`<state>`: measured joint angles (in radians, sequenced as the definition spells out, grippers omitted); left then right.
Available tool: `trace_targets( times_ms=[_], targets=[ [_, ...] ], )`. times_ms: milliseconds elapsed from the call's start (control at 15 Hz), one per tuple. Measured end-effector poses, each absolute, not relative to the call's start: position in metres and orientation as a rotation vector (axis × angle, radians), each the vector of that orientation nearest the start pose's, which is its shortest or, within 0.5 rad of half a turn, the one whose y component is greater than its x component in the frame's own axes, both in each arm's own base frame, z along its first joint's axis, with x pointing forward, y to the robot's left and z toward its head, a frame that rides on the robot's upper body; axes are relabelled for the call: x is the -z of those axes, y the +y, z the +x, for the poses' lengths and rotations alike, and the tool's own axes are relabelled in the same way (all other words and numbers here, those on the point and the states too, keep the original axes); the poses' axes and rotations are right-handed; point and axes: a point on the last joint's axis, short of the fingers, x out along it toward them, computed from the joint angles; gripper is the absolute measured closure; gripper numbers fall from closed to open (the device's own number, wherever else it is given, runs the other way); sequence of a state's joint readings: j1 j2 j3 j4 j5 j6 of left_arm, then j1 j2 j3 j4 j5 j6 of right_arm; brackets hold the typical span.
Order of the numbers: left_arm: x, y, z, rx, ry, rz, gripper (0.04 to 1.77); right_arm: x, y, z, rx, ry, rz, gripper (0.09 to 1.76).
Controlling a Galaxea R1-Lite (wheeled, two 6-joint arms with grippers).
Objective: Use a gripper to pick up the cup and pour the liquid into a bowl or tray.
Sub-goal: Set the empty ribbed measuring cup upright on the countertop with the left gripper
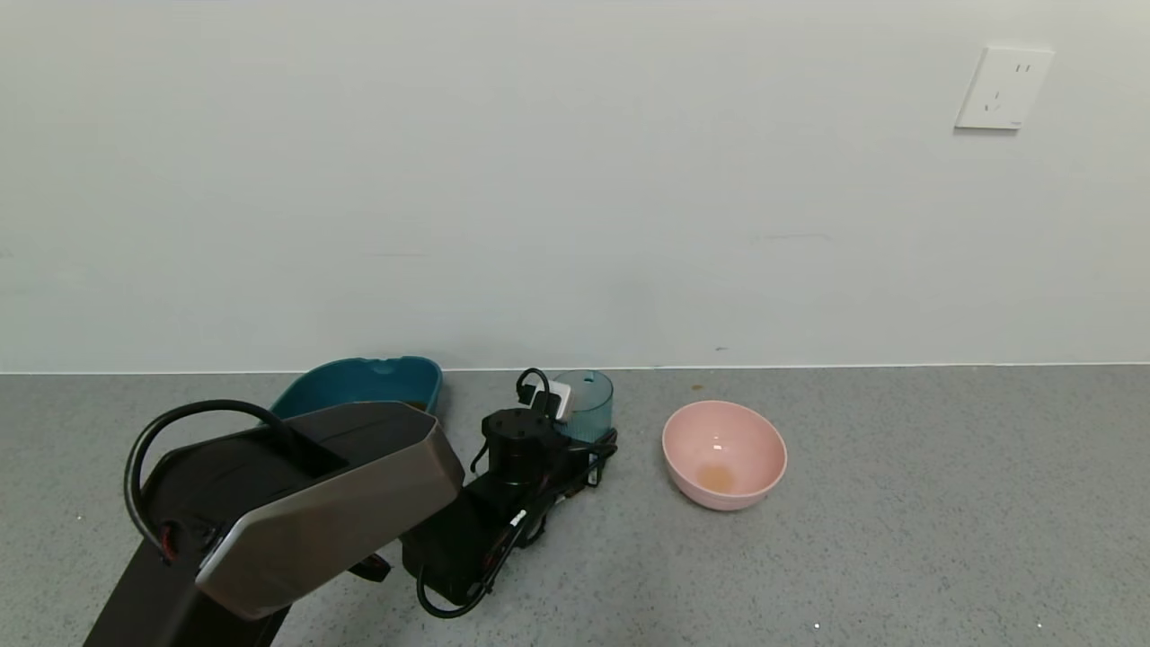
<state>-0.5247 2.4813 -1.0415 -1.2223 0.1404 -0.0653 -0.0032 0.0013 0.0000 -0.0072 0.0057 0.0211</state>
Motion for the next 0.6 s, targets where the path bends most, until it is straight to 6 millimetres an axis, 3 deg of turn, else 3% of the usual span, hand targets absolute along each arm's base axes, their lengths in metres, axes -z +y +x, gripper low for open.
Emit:
trace_targets(
  times_ms=[200,600],
  targets=[
    [0.0014,-0.2148,0.3778,0.369,0.219,0.010,0.38,-0.0762,0.0002,-0.0227,-0.002,-0.006,0.021,0.14],
    [0.0011,-0.2142,0.3771,0.367,0.227,0.012,0.23,-0.0762,0.0002,-0.0227,-0.002,-0.006,0.021,0.14]
  ],
)
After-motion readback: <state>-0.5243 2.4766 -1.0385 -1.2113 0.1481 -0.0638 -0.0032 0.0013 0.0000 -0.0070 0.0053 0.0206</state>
